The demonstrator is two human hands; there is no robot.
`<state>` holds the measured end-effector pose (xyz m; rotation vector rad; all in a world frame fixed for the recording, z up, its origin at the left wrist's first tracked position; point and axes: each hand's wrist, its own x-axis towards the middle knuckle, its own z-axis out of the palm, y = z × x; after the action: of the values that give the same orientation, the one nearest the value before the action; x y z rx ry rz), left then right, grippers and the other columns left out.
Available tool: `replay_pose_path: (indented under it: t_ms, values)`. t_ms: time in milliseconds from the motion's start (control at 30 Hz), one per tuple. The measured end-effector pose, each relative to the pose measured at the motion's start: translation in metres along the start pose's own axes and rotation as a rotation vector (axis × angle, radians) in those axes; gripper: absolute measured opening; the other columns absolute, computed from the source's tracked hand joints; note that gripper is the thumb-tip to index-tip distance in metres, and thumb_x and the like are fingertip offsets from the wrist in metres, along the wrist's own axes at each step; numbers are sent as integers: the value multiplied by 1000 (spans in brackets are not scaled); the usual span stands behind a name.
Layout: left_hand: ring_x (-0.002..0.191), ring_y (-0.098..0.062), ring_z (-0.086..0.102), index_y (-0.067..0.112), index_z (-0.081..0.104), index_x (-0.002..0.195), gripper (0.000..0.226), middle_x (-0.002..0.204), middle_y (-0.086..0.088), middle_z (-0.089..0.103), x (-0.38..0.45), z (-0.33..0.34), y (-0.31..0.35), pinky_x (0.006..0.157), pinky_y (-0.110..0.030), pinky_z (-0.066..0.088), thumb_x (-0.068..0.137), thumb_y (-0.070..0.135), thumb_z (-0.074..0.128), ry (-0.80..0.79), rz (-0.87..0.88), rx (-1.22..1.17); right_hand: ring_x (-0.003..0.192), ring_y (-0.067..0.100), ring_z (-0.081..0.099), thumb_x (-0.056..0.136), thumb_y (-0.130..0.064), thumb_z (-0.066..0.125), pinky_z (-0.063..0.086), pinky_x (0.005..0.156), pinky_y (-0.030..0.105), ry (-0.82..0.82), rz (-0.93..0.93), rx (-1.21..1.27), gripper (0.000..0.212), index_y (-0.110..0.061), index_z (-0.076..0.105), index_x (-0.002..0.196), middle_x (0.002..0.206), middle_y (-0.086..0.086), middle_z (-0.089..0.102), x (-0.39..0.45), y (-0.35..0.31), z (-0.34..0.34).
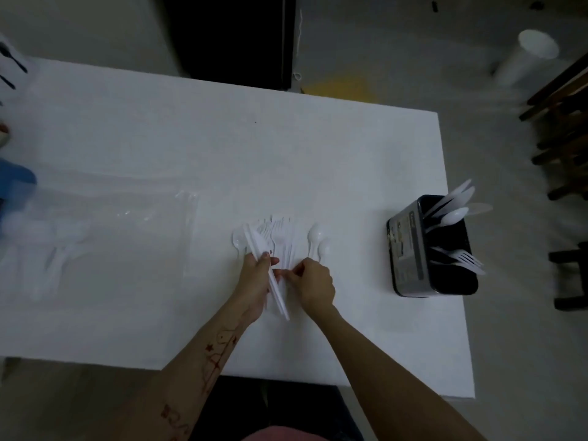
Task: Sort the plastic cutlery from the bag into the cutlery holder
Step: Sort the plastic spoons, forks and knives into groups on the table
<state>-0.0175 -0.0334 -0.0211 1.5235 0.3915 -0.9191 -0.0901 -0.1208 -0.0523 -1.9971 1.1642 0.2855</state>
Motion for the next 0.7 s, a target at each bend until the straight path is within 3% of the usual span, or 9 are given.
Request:
replay_pose_path:
  t_ms: [167,333,400,500,600,700]
  values:
    - [78,-15,58,8,51,121,26,96,-5,59,0,-6,0,71,-27,50,96,16,53,-12,-16,-81,63,19,59,87,-32,72,52,66,32,4,95,145,34,-17,55,60,64,3,60,4,3,-6]
    - [83,-16,61,5,48,124,30,101,-4,61,1,-3,1,71,-29,49,96,13,54,-16,6,-23,73,21,69,91,-32,68,59,76,40,102,81,344,19,-15,61,87,80,2,70,-8,17,-20]
    - [88,-18,63,5,48,126,35,108,-6,61,2,-2,1,72,-31,49,94,15,56,-47,0,-19,73,16,68,91,-29,67,57,73,32,112,-3,455,14,-15,64,88,80,-2,70,-19,18,-26]
    - [88,-23,66,3,54,117,32,103,-11,66,4,-1,5,72,-32,51,92,20,61,-127,-16,-77,66,8,62,92,-21,66,48,58,23,-42,-124,553,8,-16,71,88,77,-5,71,-32,13,-29]
    - [82,-21,64,3,53,115,27,97,-9,65,7,0,10,80,-41,55,92,15,60,-108,-14,-58,61,9,62,92,-24,68,49,52,22,-71,-128,538,11,-17,74,86,75,-1,71,-36,8,-22]
    - [83,-16,60,4,46,122,27,106,-5,63,10,-3,9,93,-42,49,98,15,47,-55,38,80,67,14,66,91,-35,67,55,62,29,104,-48,356,20,-16,69,84,74,-2,70,-27,7,-9]
